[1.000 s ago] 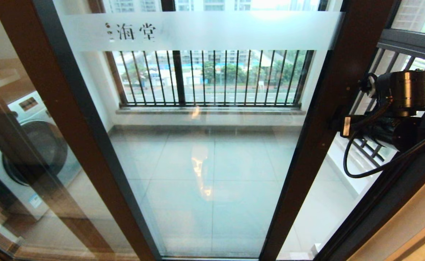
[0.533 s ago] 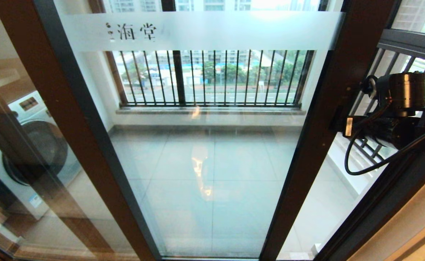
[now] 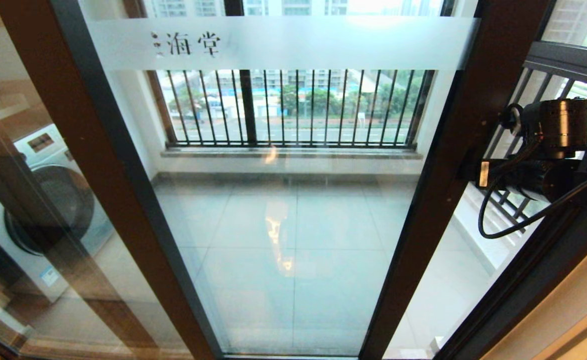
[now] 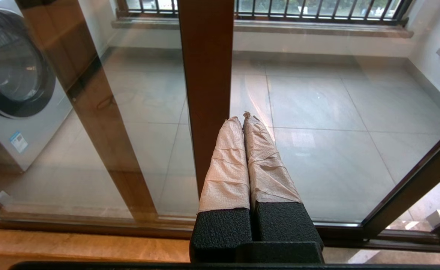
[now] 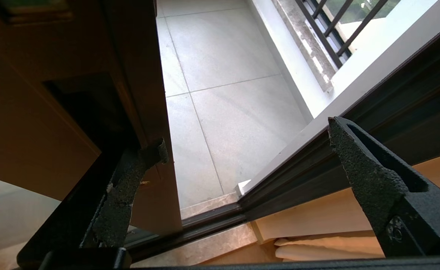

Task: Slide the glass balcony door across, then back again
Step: Close the slid door

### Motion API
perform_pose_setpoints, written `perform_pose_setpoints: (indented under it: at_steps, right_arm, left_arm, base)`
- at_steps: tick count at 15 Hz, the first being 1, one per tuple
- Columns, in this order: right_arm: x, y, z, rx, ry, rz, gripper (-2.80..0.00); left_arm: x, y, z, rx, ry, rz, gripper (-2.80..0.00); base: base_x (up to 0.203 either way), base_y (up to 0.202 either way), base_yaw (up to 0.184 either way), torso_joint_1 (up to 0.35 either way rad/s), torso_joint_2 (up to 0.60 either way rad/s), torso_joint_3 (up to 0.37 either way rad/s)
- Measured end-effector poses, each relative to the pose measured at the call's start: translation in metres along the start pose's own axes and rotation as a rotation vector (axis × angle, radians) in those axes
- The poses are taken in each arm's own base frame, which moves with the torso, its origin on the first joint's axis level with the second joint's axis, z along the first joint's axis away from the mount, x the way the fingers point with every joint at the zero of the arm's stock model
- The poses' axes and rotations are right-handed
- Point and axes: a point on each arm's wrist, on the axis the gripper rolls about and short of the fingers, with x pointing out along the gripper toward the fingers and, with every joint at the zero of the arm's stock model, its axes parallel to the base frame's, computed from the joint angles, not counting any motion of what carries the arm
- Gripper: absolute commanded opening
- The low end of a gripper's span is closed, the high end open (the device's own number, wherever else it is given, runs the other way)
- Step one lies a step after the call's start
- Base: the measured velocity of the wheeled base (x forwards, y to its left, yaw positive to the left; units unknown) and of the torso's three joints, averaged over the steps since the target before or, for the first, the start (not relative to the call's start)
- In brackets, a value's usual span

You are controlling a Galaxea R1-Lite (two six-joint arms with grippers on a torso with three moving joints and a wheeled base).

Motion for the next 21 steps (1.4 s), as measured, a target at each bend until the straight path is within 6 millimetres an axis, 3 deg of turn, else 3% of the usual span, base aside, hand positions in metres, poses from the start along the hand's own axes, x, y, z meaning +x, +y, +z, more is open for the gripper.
perform_pose_setpoints:
  at_steps: [7,21]
  right_arm:
    - [0.004,-0.006,0.001,0.005,-0.004,-0.035,0.00]
    - [0.027,-0.038,0.004,0.015,0.002,-0.095,0.00]
  left_arm:
    - [0.000,0.000,0.000,0.000,0.000,0.000,-2.80]
    - [0.000,0.000,0.000,0.000,0.000,0.000,-2.80]
  base:
    - [0.000,0.000,0.000,0.000,0.00,0.000]
    - [0.000,0.000,0.000,0.000,0.00,0.000]
